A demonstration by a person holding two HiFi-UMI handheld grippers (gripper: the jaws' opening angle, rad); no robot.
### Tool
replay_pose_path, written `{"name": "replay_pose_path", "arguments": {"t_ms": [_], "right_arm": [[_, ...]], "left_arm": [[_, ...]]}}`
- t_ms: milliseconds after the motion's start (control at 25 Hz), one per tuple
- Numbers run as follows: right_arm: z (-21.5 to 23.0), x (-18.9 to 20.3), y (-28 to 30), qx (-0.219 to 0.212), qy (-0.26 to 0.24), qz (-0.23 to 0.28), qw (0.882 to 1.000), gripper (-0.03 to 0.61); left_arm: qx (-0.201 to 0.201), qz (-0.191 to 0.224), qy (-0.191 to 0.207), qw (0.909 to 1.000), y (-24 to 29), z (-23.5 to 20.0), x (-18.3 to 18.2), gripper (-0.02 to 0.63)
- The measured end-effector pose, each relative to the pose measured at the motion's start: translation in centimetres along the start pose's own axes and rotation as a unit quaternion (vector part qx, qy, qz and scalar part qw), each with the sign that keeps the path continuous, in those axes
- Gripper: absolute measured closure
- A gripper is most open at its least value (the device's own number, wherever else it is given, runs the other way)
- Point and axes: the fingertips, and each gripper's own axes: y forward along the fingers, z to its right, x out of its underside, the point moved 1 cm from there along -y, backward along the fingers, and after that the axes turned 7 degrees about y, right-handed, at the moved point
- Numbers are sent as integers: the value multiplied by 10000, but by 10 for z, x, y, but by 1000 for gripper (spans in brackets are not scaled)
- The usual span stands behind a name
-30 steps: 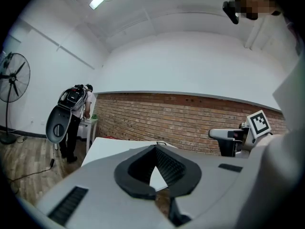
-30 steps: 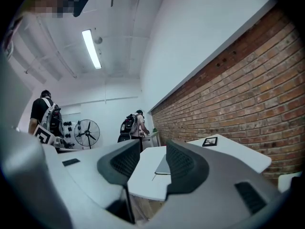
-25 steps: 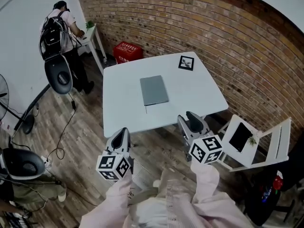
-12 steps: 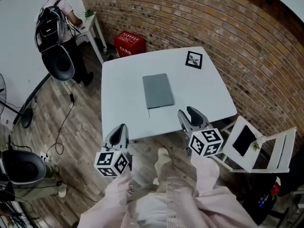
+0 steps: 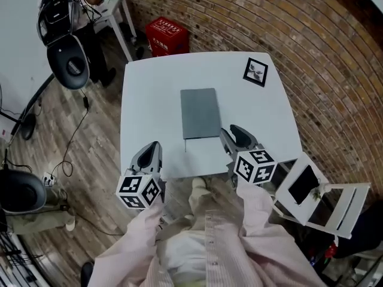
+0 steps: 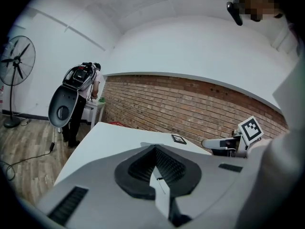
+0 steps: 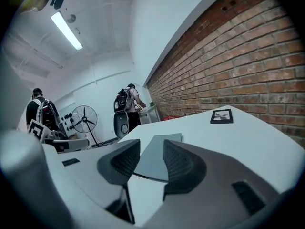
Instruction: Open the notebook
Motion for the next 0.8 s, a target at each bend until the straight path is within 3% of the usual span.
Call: {"name": "replay_pose_path", "arguments": {"t_ms": [320, 560, 800], "right_arm": [[32, 12, 47, -107, 153, -856, 9962, 425], [51, 34, 79, -142, 316, -1636, 9859, 425], [63, 49, 93, 21, 551, -2006, 9781, 425]], "left_arm": [[-23, -370, -245, 9990, 54, -8, 19, 621], [-130, -634, -386, 9972, 86, -13, 35, 621], [-140, -831, -544, 9950, 101, -15, 45, 621]]}}
